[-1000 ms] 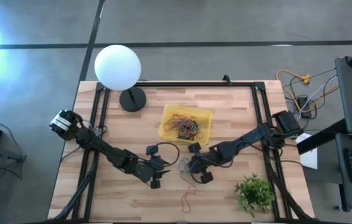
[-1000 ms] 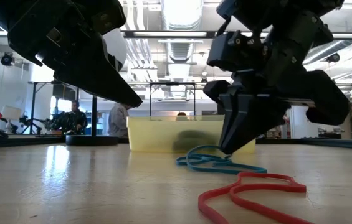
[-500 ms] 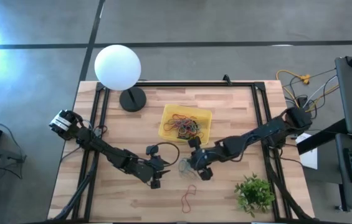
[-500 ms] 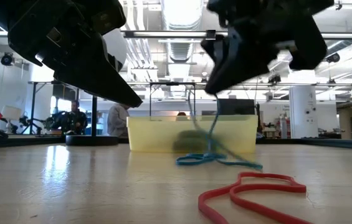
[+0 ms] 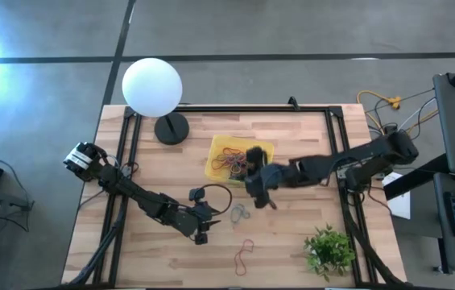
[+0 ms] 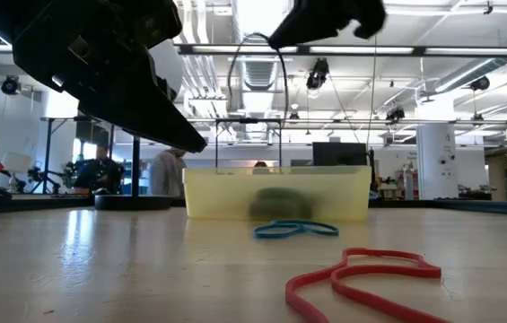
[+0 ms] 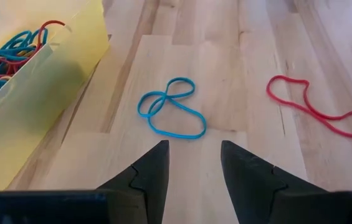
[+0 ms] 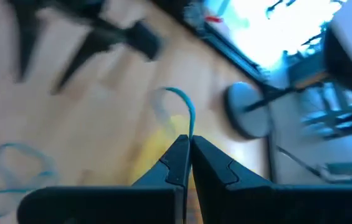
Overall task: Pick and place rubber bands into bin
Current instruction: Put the blue rubber band into the yellow bin
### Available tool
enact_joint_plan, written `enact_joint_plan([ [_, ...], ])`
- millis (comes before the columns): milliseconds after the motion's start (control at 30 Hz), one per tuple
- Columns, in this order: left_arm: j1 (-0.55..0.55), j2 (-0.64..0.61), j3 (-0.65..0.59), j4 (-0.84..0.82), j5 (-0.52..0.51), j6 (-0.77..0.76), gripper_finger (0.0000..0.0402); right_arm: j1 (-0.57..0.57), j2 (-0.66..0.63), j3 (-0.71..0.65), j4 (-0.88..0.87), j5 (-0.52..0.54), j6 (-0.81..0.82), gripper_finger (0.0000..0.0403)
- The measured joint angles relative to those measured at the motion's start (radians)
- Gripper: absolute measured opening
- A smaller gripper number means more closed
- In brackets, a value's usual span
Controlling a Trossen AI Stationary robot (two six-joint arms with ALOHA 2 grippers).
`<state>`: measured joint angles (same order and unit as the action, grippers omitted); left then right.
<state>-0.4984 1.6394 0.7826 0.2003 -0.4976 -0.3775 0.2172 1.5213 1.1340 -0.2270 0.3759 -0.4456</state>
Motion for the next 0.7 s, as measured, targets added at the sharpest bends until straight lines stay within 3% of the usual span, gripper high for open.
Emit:
enact_joint_plan([
  [233,0.000,0.000,0.000,0.001,0.000,0.000,0.0130,-0.170,-0.016,0.059,-0.038,-0.016,-0.026,0.0008],
  [500,0.000,0.000,0.000,0.001,0.000,0.000,0.0130,-0.346,-0.016,0.021,-0.038,-0.210,0.074,0.0008],
  [700,0.000,0.000,0.000,0.001,0.000,0.018,0.0130,-0.386,-0.015,-0.041,-0.031,-0.255,0.103,0.0009],
])
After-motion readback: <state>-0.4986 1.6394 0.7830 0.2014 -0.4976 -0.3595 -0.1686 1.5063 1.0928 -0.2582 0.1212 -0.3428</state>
